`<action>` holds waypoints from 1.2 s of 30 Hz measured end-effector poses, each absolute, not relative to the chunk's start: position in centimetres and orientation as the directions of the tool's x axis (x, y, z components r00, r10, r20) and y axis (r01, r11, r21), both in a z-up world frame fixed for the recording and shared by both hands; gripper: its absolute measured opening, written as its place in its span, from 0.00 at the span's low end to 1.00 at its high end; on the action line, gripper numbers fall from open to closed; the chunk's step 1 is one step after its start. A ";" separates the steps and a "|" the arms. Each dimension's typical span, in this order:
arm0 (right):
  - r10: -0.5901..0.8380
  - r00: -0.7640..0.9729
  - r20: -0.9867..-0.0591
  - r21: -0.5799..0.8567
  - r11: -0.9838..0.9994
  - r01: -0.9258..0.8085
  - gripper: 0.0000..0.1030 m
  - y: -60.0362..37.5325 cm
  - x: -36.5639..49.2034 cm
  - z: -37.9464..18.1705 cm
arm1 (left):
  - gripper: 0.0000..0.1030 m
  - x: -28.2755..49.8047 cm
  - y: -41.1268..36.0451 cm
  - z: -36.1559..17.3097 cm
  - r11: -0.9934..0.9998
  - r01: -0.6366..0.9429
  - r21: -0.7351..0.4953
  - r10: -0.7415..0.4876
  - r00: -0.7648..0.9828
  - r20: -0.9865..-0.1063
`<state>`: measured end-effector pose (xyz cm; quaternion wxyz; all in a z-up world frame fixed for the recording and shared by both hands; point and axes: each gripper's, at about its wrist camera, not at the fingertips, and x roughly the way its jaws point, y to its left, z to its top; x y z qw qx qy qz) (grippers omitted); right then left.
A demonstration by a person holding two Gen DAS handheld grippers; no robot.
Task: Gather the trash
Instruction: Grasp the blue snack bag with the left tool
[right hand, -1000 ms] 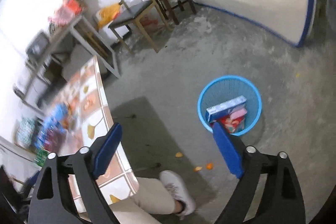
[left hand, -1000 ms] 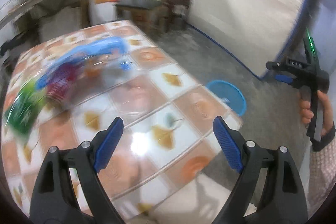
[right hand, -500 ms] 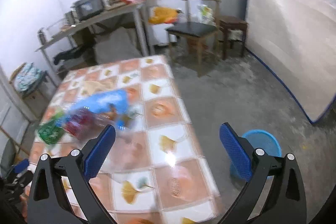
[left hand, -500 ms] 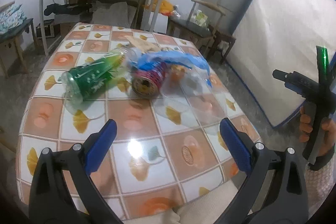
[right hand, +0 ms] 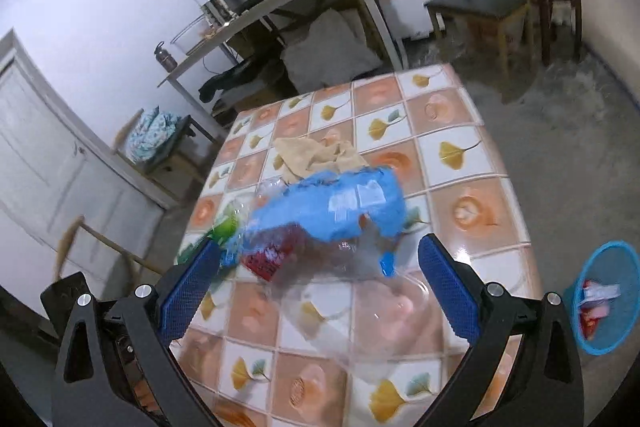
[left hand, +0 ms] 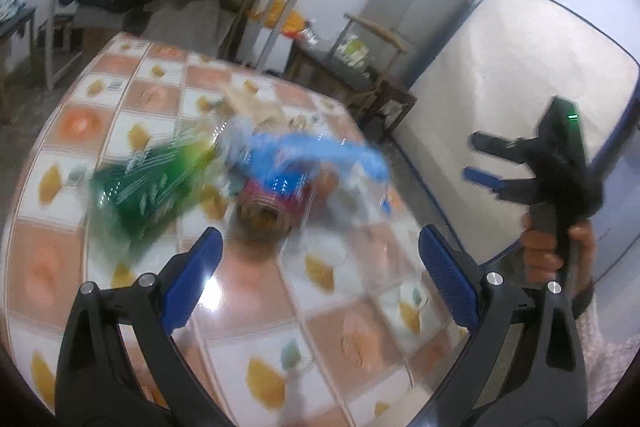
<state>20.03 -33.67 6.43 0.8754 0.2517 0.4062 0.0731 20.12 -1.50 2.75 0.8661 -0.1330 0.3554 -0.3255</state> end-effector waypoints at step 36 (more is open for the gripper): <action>0.682 0.491 -0.542 0.819 0.559 0.128 0.17 -36.2 29.9 -4.6 | 0.52 32.6 -15.9 -0.8 0.727 0.673 -0.133 -0.483 0.365 -0.796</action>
